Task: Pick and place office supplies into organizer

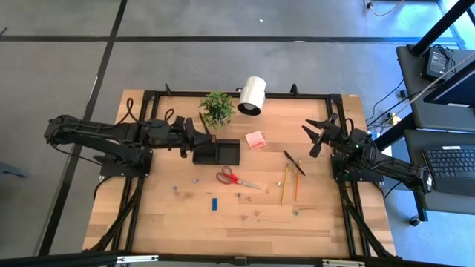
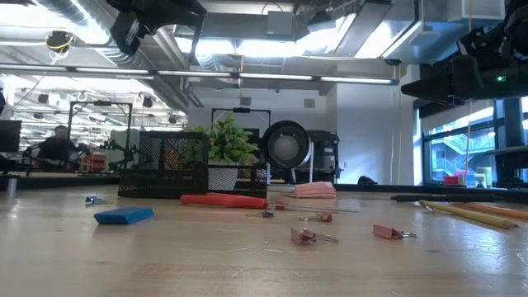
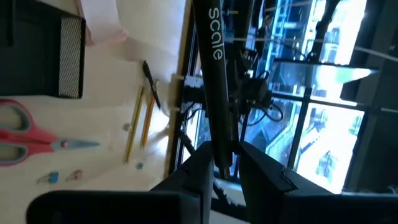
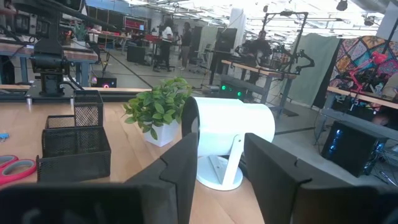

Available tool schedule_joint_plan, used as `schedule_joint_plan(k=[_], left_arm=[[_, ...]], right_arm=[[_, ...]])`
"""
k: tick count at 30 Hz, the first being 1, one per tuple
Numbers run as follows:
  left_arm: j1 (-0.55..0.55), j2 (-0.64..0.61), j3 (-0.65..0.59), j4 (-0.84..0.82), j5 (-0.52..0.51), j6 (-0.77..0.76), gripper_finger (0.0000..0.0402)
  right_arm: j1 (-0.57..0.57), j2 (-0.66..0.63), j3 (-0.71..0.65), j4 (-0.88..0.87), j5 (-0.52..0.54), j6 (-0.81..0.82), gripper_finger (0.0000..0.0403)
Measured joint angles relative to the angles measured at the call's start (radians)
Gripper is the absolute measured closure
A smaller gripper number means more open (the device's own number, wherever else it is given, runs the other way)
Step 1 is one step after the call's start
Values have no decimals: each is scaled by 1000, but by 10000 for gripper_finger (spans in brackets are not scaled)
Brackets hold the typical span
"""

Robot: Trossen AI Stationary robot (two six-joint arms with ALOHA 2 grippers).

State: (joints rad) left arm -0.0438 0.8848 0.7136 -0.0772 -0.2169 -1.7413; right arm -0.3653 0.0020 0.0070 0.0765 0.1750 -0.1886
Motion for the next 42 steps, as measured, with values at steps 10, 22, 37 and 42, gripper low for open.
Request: schedule_joint_plan(k=[10, 22, 37, 42], left_arm=[[0, 0, 0, -1, 0, 9, 336], [0, 0, 0, -4, -8, 12, 336], [0, 0, 0, -46, 158, 266, 336], [-4, 0, 0, -167, 180, 280, 336]], right_arm=[[0, 0, 0, 0, 0, 0, 266], [0, 0, 0, 0, 0, 0, 266], [0, 0, 0, 0, 0, 0, 266], [0, 0, 0, 0, 0, 0, 266]])
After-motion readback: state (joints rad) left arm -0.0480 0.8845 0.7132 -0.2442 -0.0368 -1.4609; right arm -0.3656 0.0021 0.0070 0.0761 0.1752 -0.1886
